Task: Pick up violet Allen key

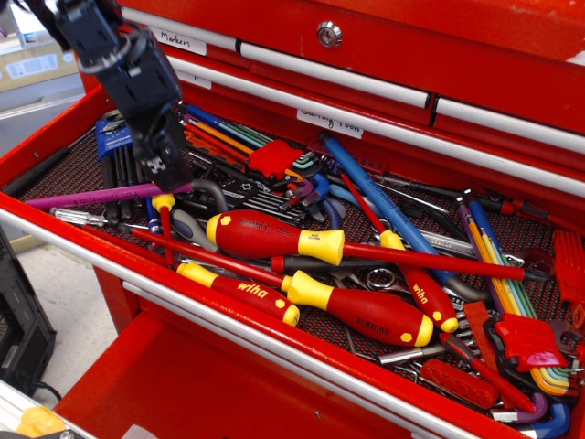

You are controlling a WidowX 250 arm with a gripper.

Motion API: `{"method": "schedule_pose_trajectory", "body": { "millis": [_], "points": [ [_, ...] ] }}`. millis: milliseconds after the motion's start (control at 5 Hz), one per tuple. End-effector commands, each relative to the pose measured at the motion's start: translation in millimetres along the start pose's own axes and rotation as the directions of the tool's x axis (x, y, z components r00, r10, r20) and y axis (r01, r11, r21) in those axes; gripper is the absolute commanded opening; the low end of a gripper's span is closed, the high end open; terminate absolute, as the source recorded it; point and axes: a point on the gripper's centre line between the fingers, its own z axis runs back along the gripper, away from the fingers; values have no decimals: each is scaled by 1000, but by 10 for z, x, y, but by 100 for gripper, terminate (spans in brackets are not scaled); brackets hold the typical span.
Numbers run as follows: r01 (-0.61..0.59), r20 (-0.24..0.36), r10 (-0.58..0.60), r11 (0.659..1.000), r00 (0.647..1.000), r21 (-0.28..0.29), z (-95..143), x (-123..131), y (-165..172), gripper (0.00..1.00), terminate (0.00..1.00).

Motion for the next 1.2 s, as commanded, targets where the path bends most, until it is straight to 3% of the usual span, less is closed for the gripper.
{"method": "schedule_pose_trajectory", "body": {
  "millis": [0,600,800,1000],
  "points": [
    [10,57,-10,1000,998,1,-43,21,117,100,0],
    [-60,124,57,998,991,21,-290,84,-14,100,0],
    [-92,139,89,996,986,20,-362,91,-95,0,0],
    [-96,129,92,995,987,22,-332,86,-106,0,0]
  ]
}}
